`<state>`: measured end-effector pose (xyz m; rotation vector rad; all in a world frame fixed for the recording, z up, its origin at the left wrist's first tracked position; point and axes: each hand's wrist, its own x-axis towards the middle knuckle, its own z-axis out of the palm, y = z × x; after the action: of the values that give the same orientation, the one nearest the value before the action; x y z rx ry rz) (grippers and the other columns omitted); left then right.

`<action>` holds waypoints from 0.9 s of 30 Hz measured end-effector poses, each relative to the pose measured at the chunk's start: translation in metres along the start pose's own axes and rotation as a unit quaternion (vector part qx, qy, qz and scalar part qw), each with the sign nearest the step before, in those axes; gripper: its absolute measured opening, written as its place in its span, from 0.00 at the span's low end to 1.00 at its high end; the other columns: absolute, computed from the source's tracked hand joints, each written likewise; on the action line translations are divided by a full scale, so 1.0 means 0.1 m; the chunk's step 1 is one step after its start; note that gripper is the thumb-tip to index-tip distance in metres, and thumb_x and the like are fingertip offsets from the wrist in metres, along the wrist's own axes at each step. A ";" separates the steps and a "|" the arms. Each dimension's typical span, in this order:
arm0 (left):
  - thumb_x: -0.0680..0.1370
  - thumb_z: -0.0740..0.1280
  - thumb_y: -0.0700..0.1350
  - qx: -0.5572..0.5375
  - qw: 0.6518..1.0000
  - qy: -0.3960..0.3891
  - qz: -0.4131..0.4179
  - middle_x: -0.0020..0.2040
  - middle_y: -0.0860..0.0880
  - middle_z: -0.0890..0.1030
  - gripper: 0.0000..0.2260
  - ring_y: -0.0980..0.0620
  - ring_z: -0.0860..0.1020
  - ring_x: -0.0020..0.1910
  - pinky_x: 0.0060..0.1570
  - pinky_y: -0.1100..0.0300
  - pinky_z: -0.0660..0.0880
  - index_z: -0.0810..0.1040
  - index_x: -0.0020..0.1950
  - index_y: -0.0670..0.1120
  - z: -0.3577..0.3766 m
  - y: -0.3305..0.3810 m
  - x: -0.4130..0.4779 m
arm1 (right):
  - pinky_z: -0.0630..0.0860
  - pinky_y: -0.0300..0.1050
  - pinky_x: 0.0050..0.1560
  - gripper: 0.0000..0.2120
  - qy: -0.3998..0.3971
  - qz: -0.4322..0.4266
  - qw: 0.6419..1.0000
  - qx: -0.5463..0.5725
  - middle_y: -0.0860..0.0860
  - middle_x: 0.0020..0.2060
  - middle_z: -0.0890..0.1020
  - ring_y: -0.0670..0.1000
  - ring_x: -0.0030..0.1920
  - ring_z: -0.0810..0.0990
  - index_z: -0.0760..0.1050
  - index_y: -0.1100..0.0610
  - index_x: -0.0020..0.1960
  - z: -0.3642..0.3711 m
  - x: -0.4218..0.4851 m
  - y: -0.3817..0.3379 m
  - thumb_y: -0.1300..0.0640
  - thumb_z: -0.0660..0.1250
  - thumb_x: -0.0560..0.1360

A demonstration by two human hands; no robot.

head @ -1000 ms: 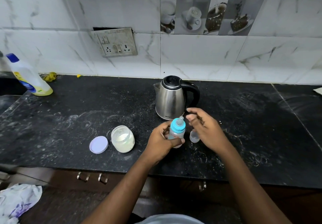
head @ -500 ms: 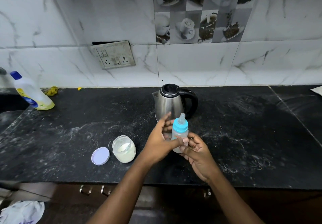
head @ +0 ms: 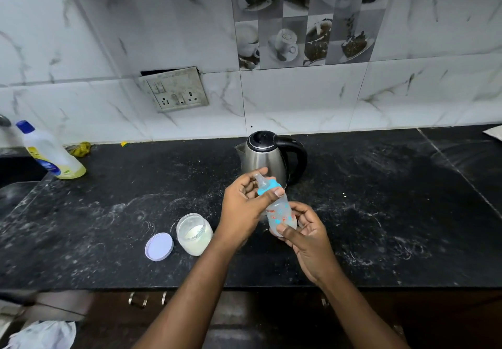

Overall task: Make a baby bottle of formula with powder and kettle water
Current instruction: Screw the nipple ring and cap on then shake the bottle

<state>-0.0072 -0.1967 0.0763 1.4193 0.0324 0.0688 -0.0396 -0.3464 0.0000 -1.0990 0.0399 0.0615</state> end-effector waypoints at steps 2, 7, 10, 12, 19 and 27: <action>0.72 0.80 0.33 0.009 1.000 0.003 0.006 0.54 0.44 0.88 0.21 0.51 0.87 0.54 0.49 0.60 0.83 0.82 0.63 0.43 0.00 0.01 -0.01 | 0.83 0.52 0.56 0.21 0.003 -0.027 0.999 -0.024 0.56 0.57 0.86 0.55 0.58 0.85 0.81 0.53 0.59 0.00 0.00 -0.02 0.69 0.78 0.70; 0.69 0.83 0.35 0.026 0.999 0.031 0.022 0.50 0.50 0.88 0.26 0.55 0.87 0.51 0.47 0.62 0.83 0.80 0.65 0.41 0.03 0.02 -0.04 | 0.83 0.44 0.52 0.22 0.027 -0.069 0.997 -0.035 0.54 0.56 0.86 0.53 0.57 0.86 0.78 0.60 0.62 0.03 -0.02 0.00 0.75 0.75 0.72; 0.69 0.83 0.34 0.033 0.999 0.026 0.023 0.50 0.49 0.87 0.26 0.56 0.86 0.49 0.47 0.61 0.83 0.79 0.65 0.42 0.06 0.02 -0.04 | 0.83 0.53 0.57 0.20 0.030 -0.055 0.998 0.000 0.56 0.57 0.86 0.56 0.58 0.85 0.80 0.56 0.61 0.05 -0.02 0.02 0.68 0.77 0.72; 0.71 0.81 0.33 0.019 1.000 -0.003 0.012 0.53 0.44 0.88 0.27 0.53 0.87 0.51 0.49 0.58 0.84 0.78 0.67 0.43 0.05 0.02 -0.01 | 0.84 0.53 0.55 0.19 0.018 -0.014 0.997 0.069 0.58 0.57 0.86 0.57 0.55 0.86 0.79 0.57 0.63 0.06 -0.04 0.01 0.62 0.74 0.73; 0.77 0.72 0.28 -0.015 0.988 -0.148 -0.029 0.59 0.39 0.87 0.30 0.47 0.86 0.56 0.56 0.52 0.84 0.70 0.76 0.45 -0.01 0.03 0.04 | 0.65 0.34 0.22 0.31 0.007 0.212 0.962 0.172 0.59 0.42 0.82 0.46 0.27 0.74 0.80 0.60 0.60 0.07 -0.06 -0.01 0.34 0.66 0.75; 0.77 0.73 0.39 -0.066 0.984 -0.152 -0.069 0.69 0.44 0.82 0.30 0.49 0.81 0.67 0.61 0.54 0.81 0.69 0.78 0.50 0.04 -0.09 0.02 | 0.73 0.35 0.28 0.27 0.006 0.215 0.959 0.187 0.57 0.43 0.82 0.46 0.30 0.76 0.81 0.60 0.60 0.09 -0.08 0.01 0.37 0.58 0.82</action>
<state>-0.0047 -0.2022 0.0678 1.2795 -0.1242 -0.2554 -0.0476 -0.3382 0.0040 -0.6959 0.2908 0.4224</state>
